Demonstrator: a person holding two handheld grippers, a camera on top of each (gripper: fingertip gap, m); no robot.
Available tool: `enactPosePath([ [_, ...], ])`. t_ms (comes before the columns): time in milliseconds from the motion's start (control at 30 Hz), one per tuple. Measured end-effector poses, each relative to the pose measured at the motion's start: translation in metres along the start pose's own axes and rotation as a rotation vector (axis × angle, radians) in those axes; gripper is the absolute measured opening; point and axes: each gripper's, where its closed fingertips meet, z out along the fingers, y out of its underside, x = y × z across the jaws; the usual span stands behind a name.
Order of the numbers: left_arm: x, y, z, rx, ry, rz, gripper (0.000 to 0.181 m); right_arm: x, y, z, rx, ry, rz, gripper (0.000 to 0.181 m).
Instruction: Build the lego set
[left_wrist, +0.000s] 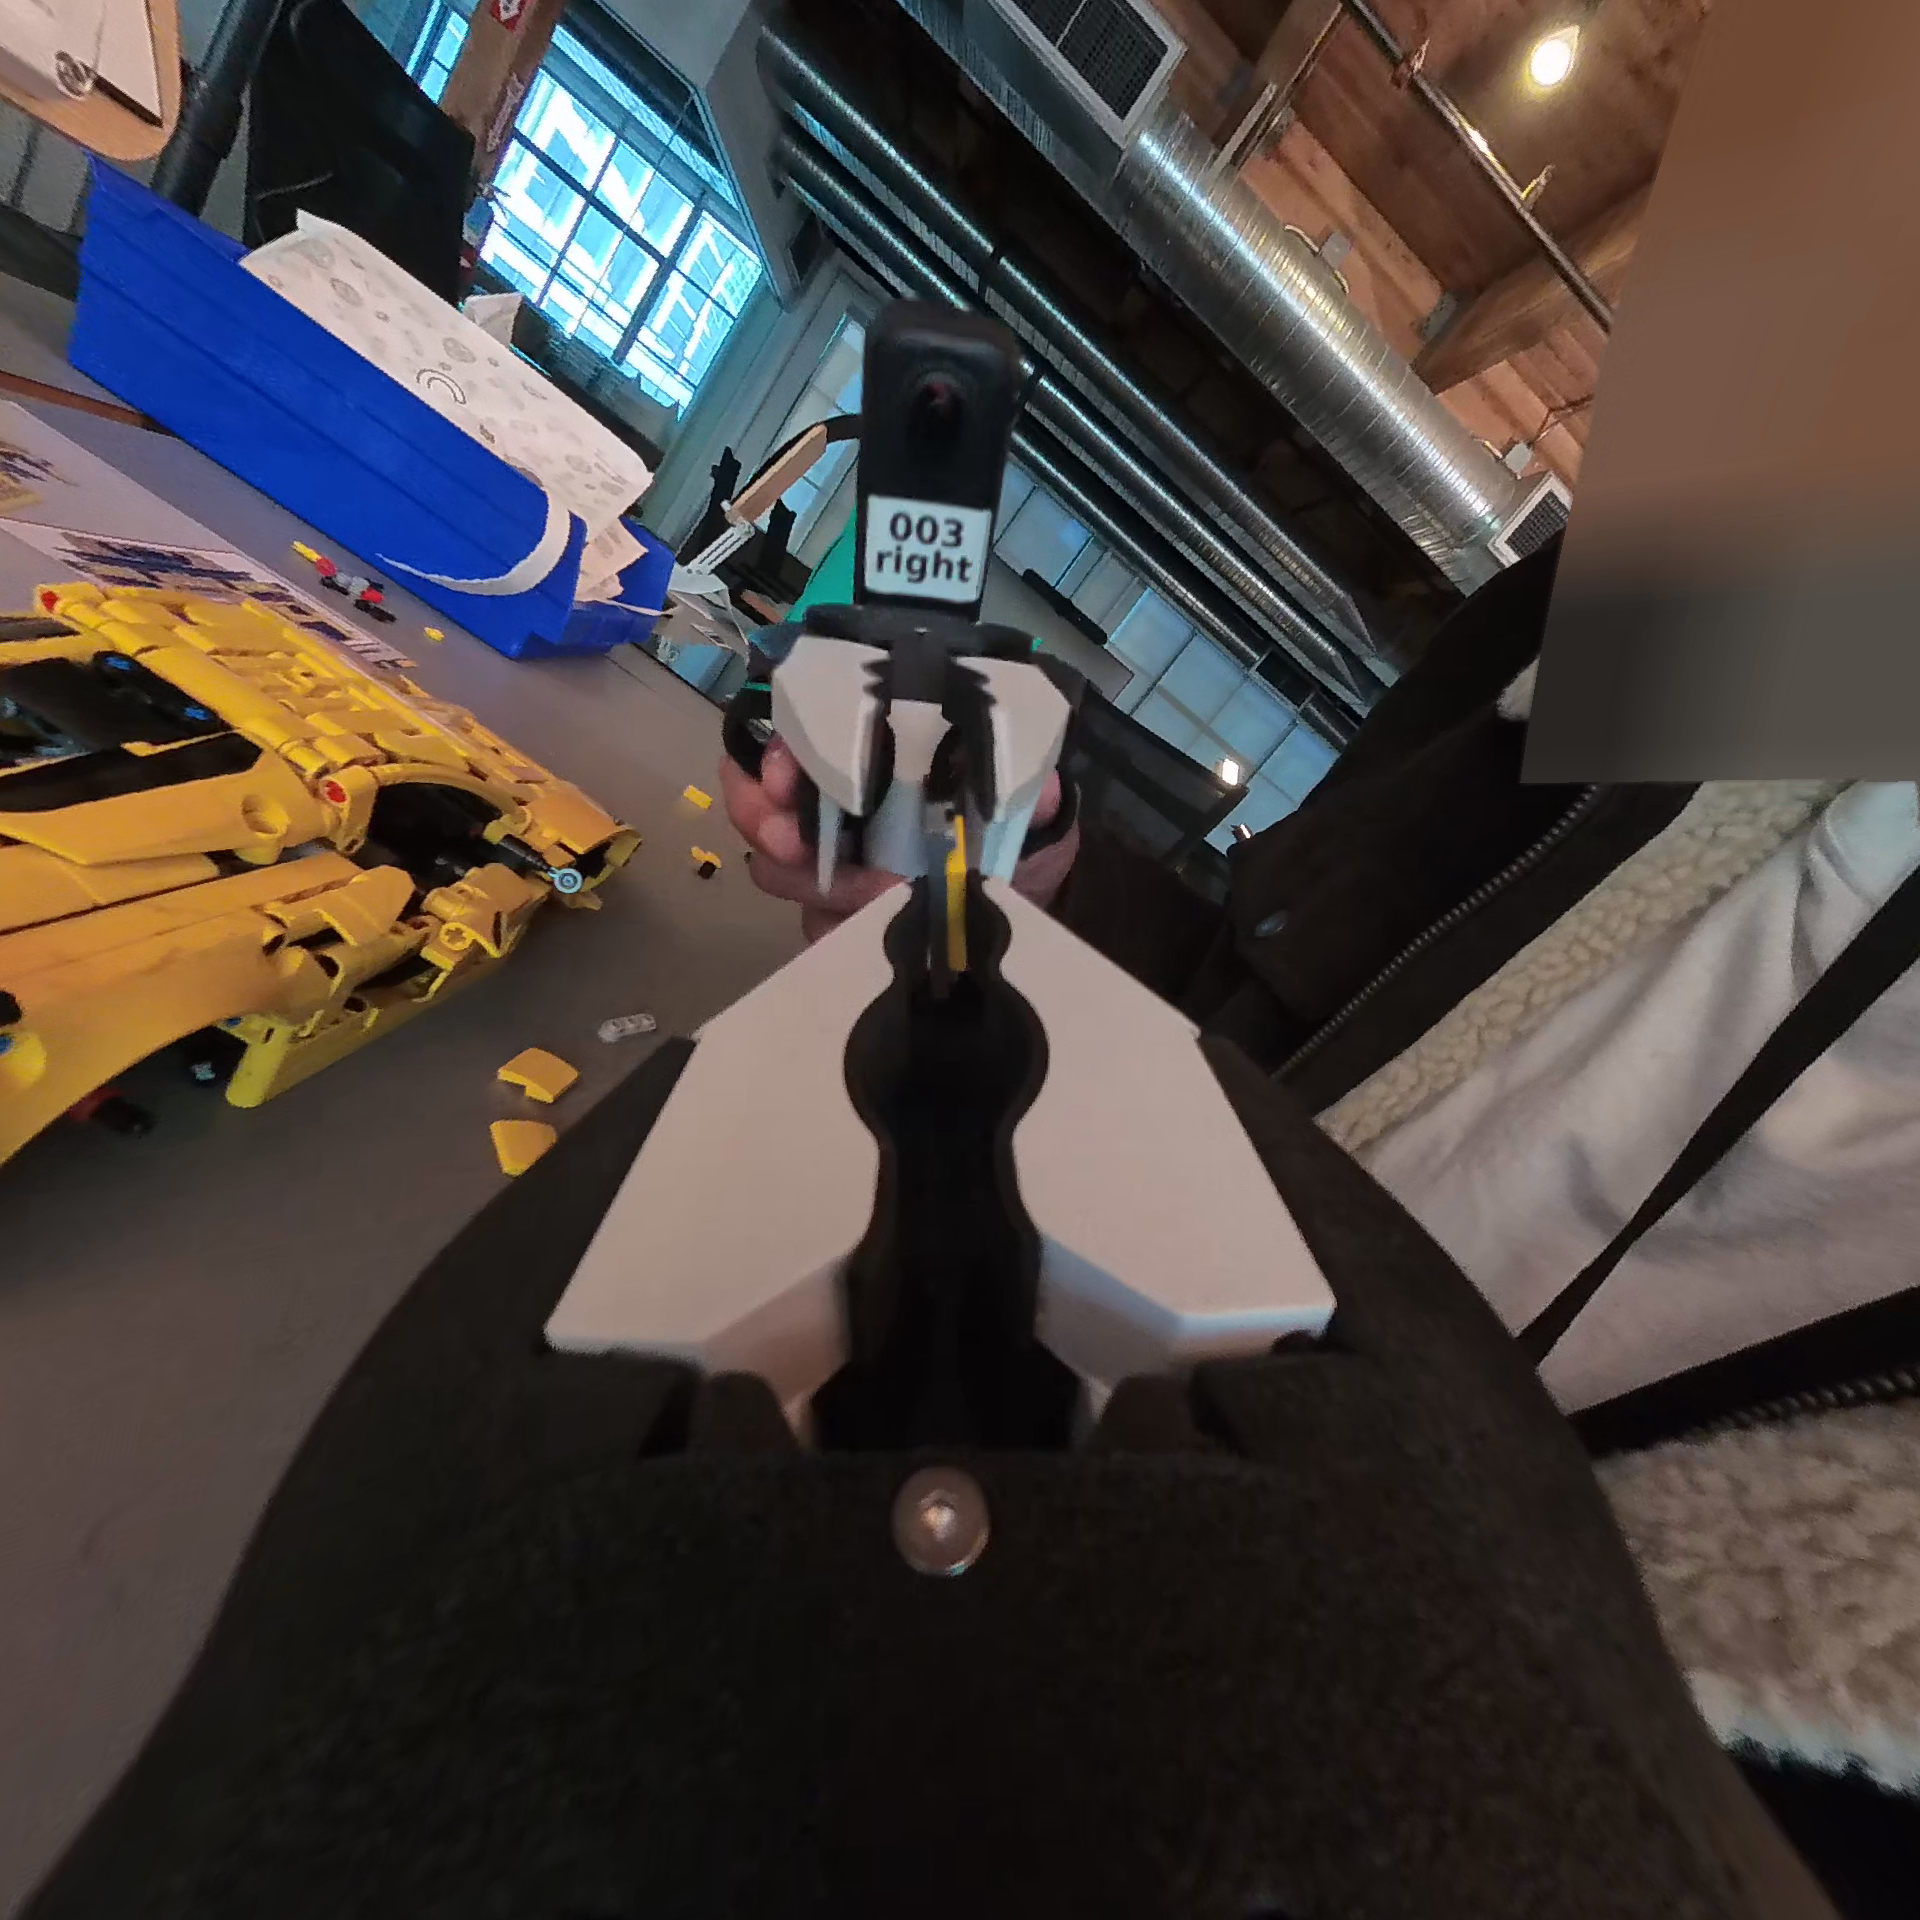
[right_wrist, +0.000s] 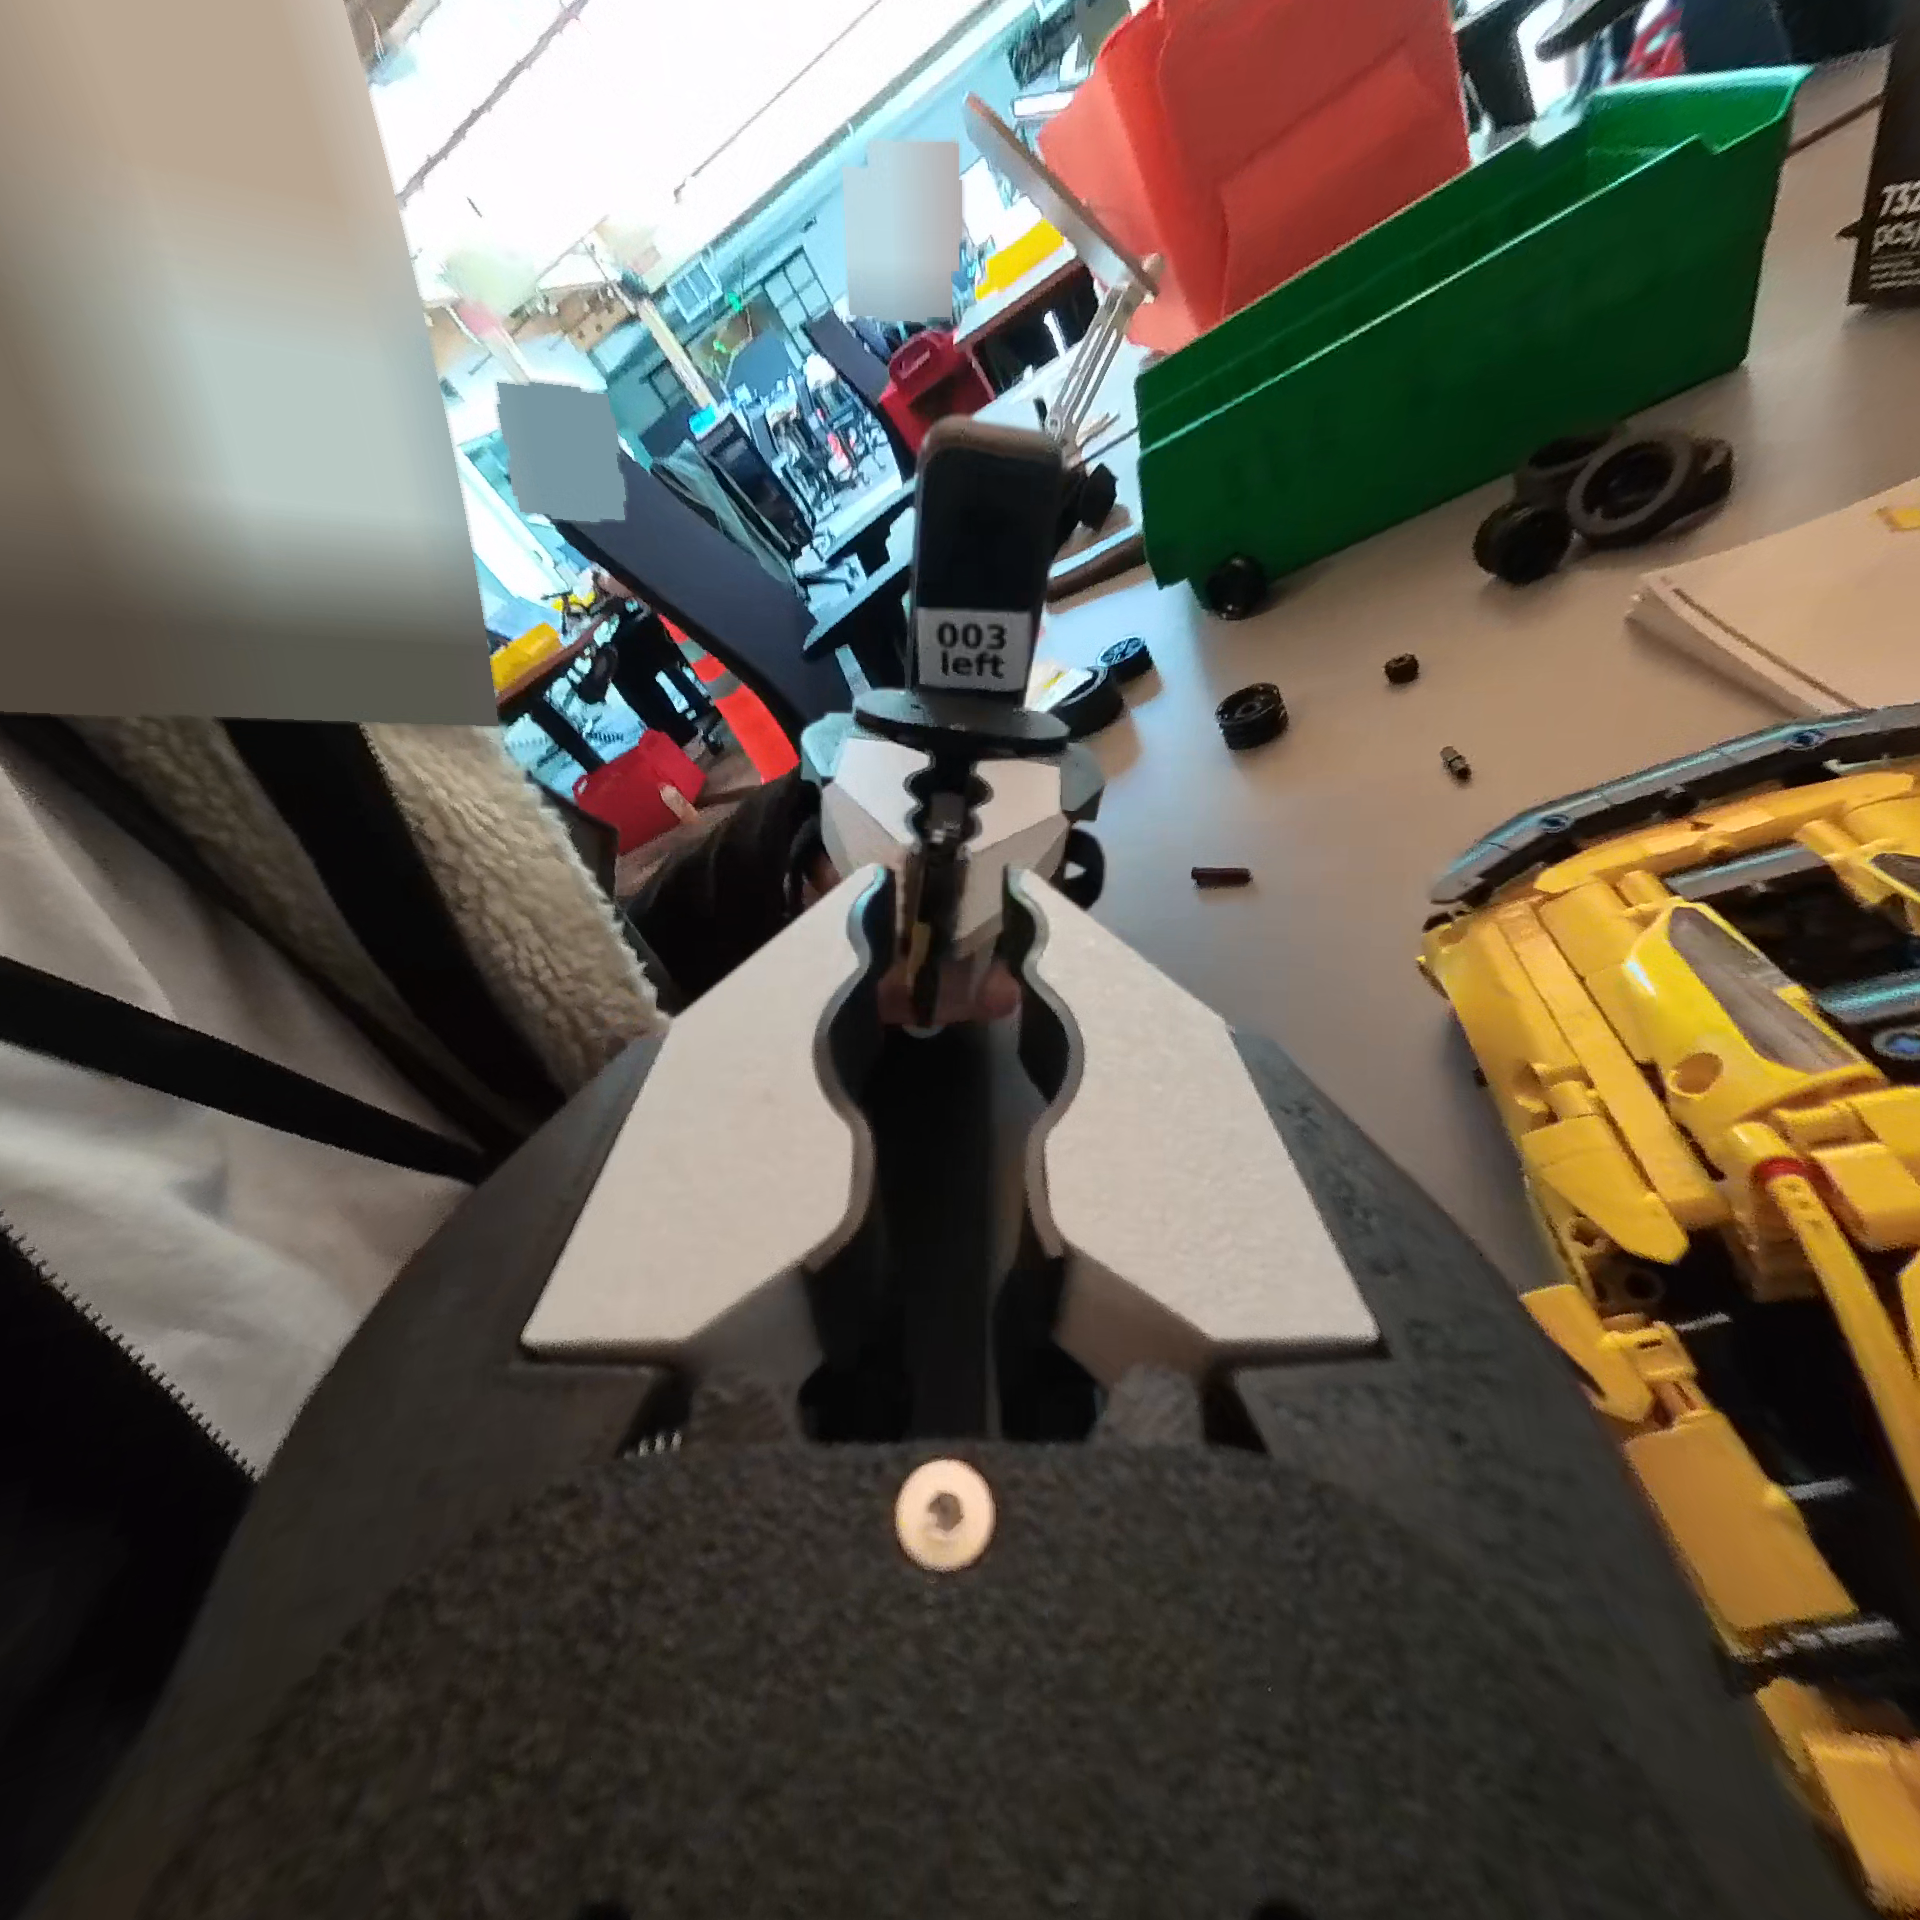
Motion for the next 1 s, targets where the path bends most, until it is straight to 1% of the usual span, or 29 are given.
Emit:
enactPosePath([
  [133,0.0,0.002,0.001,-0.012,-0.007,0.01,0.006,-0.003,0.005,0.006,-0.043,0.003,-0.019,0.007],
  [233,-0.003,0.002,0.0,-0.015,-0.028,0.021,0.006,-0.001,0.006,0.007,-0.049,0.031,-0.024,0.006],
  [367,-0.002,0.003,0.0,-0.023,-0.019,0.021,0.006,-0.002,0.008,0.008,-0.038,0.055,-0.023,0.007],
  [433,-0.004,0.002,-0.001,-0.014,-0.024,-0.002,0.006,0.0,0.007,0.008,-0.022,0.064,-0.028,0.007],
  [467,-0.006,0.001,-0.001,-0.006,-0.029,-0.02,0.006,0.002,0.006,0.008,-0.009,0.064,0.001,0.006],
  [533,-0.012,-0.003,-0.003,0.027,-0.049,-0.051,0.006,0.007,0.003,0.008,0.037,0.031,0.083,0.008],
  [567,-0.017,-0.008,-0.008,0.065,-0.071,-0.069,0.006,0.008,-0.003,0.006,0.1,0.011,0.099,0.022],
  [600,-0.021,-0.016,-0.014,0.115,-0.068,-0.101,0.006,0.011,-0.009,0.002,0.172,0.002,0.11,0.031],
  [633,-0.021,-0.023,-0.019,0.162,-0.042,-0.145,0.006,0.016,-0.011,0.0,0.215,0.011,0.122,0.03],
  [700,-0.027,-0.029,-0.026,0.219,-0.028,-0.21,0.005,0.026,0.002,0.007,0.186,0.043,0.133,0.028],
  [767,-0.028,-0.031,-0.028,0.24,-0.012,-0.242,0.005,0.024,0.009,0.019,0.181,0.03,0.139,0.025],
  [833,-0.031,-0.031,-0.03,0.251,-0.026,-0.249,0.005,0.025,0.009,0.028,0.197,0.027,0.165,0.02],
  [933,-0.035,-0.033,-0.034,0.276,-0.034,-0.274,0.005,0.025,0.007,0.036,0.238,-0.009,0.204,0.014],
  [1000,-0.034,-0.033,-0.034,0.279,-0.026,-0.279,0.005,0.025,0.006,0.038,0.233,-0.006,0.211,0.01],
])
